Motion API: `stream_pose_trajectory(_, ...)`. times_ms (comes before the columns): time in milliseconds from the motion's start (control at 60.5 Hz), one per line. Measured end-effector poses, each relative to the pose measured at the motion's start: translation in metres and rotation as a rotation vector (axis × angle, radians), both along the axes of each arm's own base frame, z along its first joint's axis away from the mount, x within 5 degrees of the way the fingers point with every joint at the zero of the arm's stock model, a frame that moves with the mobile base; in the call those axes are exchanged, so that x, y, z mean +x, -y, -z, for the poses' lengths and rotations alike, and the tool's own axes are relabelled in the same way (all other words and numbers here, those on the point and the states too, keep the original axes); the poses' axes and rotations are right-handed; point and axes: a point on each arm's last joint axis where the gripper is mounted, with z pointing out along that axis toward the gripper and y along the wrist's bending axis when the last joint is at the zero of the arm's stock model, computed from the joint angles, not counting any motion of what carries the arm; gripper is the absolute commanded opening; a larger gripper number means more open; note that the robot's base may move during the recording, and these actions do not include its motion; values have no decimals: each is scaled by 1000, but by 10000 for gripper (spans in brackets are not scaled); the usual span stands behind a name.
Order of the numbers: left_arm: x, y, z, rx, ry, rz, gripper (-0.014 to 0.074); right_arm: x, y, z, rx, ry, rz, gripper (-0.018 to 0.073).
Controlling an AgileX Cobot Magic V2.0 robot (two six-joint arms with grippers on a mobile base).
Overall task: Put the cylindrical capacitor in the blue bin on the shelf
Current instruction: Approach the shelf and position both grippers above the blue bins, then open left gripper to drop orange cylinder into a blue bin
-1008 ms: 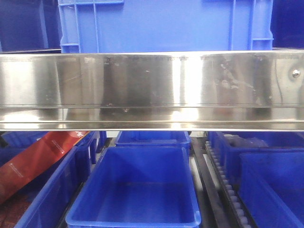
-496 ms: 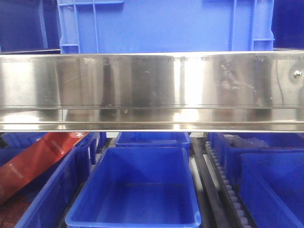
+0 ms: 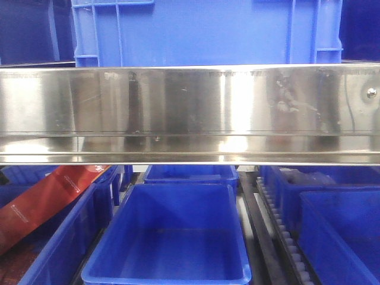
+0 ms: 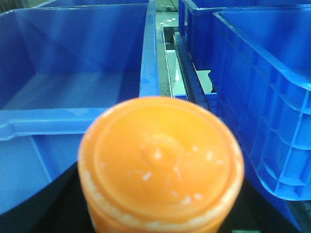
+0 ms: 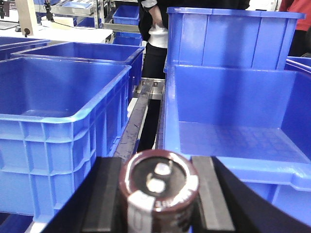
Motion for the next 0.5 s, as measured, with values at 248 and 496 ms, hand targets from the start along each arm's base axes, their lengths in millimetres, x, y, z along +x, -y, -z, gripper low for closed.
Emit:
stream_pose_trajectory(248, 0, 0, 0, -9, -1, 3, -111, 0, 0, 0, 0, 0, 0, -162)
stream_pose_trajectory(496, 7, 13, -13, -36, -1, 87, -111, 0, 0, 0, 0, 0, 0, -162)
